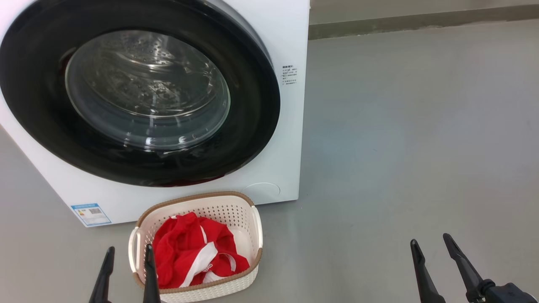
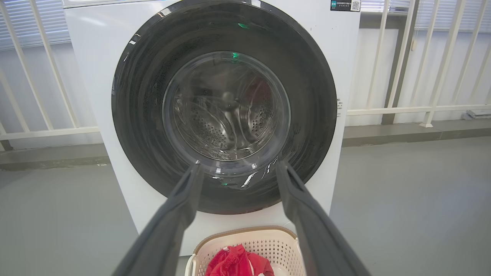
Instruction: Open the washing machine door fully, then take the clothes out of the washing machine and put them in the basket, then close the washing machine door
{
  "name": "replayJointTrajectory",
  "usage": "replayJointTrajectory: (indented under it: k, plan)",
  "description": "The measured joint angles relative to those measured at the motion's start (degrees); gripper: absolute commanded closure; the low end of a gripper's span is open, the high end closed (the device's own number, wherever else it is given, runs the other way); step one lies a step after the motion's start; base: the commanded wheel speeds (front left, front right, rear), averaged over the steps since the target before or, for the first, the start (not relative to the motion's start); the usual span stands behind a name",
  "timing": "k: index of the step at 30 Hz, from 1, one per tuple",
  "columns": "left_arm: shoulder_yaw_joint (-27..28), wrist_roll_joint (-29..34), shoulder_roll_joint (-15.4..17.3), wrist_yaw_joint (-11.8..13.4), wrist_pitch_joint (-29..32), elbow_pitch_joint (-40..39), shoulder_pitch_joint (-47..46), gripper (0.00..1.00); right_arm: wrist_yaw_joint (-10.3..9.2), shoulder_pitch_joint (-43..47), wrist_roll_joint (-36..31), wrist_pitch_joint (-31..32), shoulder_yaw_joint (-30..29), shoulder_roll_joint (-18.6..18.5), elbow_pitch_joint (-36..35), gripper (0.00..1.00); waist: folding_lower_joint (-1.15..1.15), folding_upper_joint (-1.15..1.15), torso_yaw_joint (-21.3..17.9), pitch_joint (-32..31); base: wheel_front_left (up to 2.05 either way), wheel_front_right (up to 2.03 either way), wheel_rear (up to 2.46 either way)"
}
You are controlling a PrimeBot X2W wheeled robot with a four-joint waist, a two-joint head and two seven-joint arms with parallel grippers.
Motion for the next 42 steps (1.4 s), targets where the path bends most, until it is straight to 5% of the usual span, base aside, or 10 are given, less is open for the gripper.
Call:
replayJointTrajectory:
  k: [41,42]
  plan:
    - [1.3,0.7,-0.2,-2.4,0.0,2.1,0.6,0.0,0.0,2.0,0.2,0.1,-0.3,0.0,-0.4,0.0,0.0,0.0,2.4,-1.4,0.0,0.0,0.0]
    - [1.4,0.8,-0.2,-2.4,0.0,2.1,0.6,1.0,0.0,2.0,0.2,0.1,-0.3,0.0,-0.4,1.0,0.0,0.0,2.4,-1.4,0.0,0.0,0.0]
